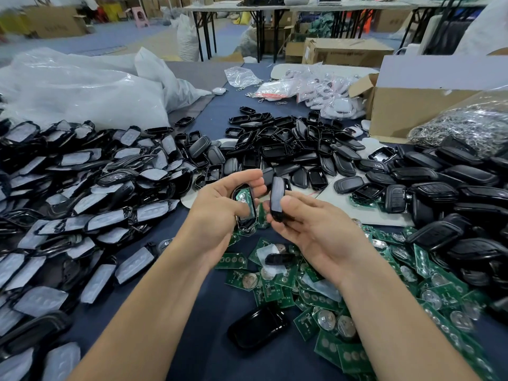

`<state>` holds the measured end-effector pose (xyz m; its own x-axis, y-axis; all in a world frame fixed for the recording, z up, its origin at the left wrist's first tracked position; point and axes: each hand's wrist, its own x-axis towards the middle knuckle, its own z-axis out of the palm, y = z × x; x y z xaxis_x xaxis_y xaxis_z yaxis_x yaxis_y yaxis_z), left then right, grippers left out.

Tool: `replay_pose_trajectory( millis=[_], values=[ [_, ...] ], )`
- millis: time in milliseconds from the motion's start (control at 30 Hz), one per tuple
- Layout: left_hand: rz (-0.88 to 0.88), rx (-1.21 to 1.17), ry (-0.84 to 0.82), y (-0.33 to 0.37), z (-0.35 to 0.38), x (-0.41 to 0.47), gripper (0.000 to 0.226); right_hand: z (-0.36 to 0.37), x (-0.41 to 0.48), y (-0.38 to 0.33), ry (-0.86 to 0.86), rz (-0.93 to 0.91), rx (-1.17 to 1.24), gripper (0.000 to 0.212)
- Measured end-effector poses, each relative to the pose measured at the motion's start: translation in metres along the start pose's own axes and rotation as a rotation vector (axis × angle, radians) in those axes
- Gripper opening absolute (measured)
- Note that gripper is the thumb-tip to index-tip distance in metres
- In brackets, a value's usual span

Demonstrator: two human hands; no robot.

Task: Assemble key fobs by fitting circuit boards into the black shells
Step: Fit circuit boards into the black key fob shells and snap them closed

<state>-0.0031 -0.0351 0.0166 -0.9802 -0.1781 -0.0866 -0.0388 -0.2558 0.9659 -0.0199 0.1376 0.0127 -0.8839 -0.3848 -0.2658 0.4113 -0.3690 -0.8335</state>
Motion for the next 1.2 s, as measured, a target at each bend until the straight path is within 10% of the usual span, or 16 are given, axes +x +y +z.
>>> replay_pose_trajectory(
  millis=[467,867,1200],
  values=[
    [-0.021,-0.279,0.057,-0.007,0.022,-0.012,0.053,0.023,-0.005,0.024,0.27,-0.396,-0.648,0.018],
    [-0.012,-0.172,-0.031,-0.01,0.02,-0.008,0.092,0.018,-0.007,0.025,0.287,-0.516,-0.854,0.034],
    [0.028,0.137,-0.087,-0.003,0.01,-0.011,0.045,0.007,-0.002,0.019,0.367,-0.624,-0.921,0.034]
  ],
)
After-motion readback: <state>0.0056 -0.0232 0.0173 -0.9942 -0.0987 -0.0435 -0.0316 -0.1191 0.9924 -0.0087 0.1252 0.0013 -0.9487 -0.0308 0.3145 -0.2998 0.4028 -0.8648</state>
